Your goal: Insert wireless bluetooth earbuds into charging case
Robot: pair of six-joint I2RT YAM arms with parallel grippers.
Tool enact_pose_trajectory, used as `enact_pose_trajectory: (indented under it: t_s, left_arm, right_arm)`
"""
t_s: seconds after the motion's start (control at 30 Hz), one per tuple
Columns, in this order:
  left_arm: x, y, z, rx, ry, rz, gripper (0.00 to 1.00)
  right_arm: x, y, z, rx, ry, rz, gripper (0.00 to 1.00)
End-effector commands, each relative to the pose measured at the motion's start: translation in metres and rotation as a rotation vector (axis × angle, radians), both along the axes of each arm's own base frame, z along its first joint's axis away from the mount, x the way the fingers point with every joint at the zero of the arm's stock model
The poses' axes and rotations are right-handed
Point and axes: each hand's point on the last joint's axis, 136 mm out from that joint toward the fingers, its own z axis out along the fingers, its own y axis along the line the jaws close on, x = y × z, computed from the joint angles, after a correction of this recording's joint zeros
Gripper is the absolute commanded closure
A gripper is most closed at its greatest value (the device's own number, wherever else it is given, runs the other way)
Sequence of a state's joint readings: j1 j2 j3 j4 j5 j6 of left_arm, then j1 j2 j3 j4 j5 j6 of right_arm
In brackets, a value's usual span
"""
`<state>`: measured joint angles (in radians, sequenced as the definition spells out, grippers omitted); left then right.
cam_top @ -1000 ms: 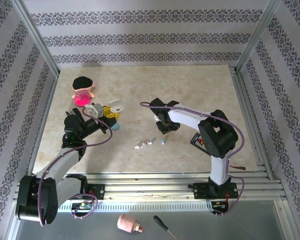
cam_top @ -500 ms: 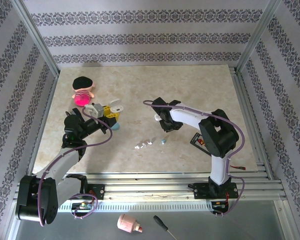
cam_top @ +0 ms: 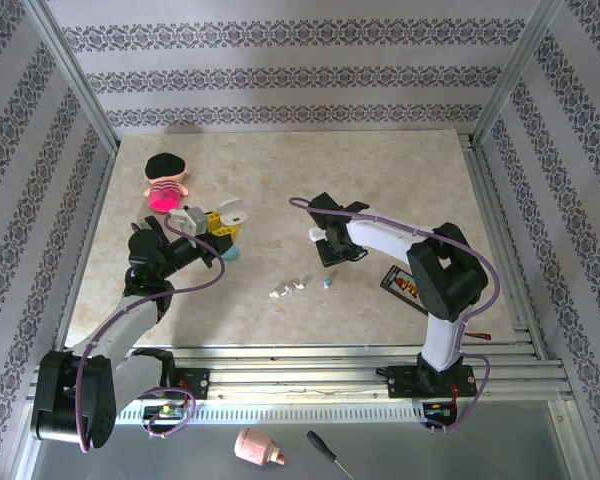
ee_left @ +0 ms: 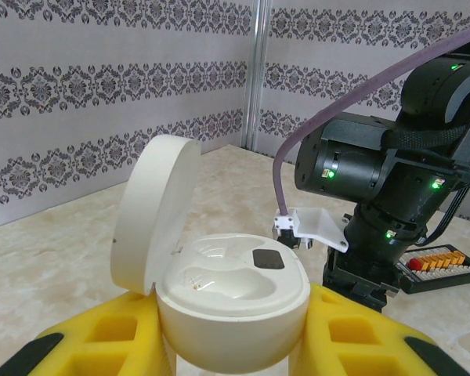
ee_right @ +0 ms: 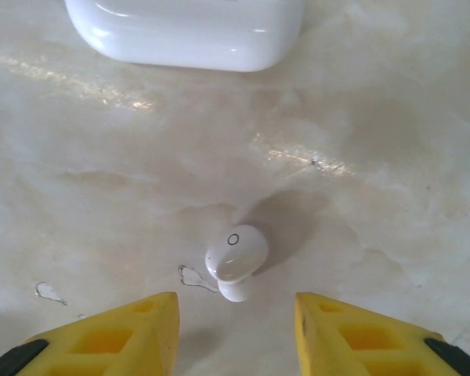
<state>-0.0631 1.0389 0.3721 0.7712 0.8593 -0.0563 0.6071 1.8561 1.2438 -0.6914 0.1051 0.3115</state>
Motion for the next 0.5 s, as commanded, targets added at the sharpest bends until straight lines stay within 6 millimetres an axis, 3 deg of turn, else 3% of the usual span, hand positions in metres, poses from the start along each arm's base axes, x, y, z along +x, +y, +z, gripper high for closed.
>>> enact_pose_trajectory:
  t_s: [0.0,0.27,0.47]
  left_arm:
    - [0.000,0.003,0.009,0.001,-0.052,0.001,0.77]
    - [-0.002,0.003,0.010,0.004,-0.058,0.003,0.77]
    - [-0.002,0.003,0.011,0.005,-0.059,0.005,0.77]
  right_arm:
    - [-0.004,0.001,-0.009,-0.006,0.024,0.008,0.57]
    - [-0.003,-0.024,-0.024,-0.117,0.050,-0.022,0.62]
    - [-0.002,-0.041,-0.019,-0.190,0.031,-0.042,0.65]
